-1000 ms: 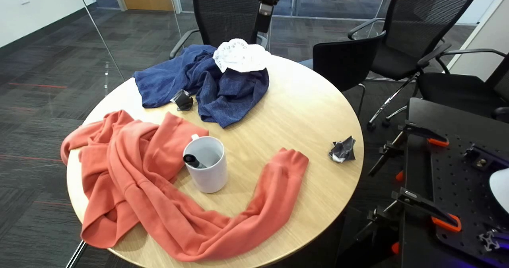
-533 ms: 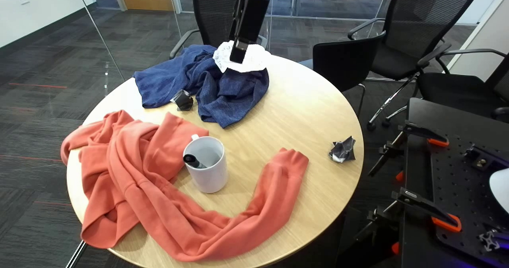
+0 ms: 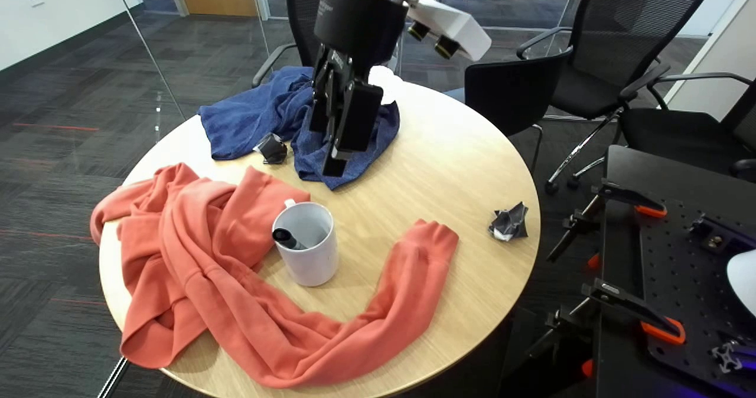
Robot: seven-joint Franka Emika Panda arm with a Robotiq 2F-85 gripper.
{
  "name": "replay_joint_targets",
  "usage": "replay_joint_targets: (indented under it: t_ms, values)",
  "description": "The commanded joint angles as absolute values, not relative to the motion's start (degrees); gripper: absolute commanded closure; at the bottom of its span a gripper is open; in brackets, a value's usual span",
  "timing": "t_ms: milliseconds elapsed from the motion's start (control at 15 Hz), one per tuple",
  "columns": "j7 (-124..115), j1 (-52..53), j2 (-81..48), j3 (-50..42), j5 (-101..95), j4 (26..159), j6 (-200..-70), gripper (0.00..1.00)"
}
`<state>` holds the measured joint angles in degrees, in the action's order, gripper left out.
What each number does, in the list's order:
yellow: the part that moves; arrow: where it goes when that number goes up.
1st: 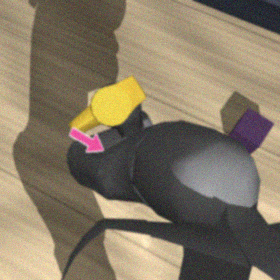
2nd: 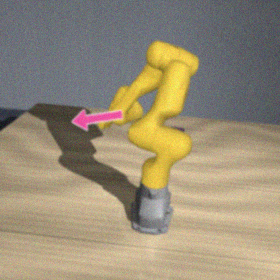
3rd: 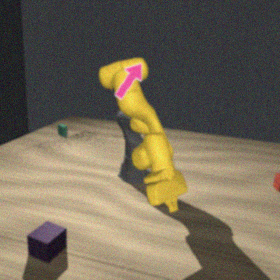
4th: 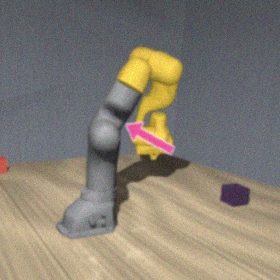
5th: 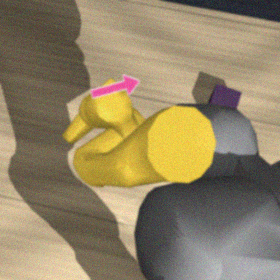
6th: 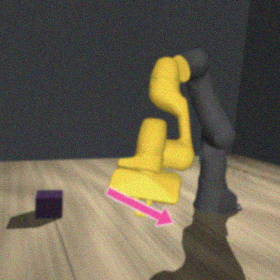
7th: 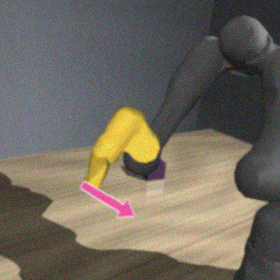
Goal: Remove the marker from the cup and put it on the table
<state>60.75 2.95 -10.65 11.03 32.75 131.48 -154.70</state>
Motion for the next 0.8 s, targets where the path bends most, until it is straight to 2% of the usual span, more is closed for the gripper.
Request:
replay_joint_targets:
  t_ms: [0,400,733]
  values:
    - [62.34,2.42,-14.49,13.47,33.1,129.99,-160.15,0.0]
    - [56.3,2.12,-18.88,15.84,26.5,130.49,-168.75,0.0]
    - [56.16,-0.86,-18.52,18.57,25.02,131.14,-166.65,0.0]
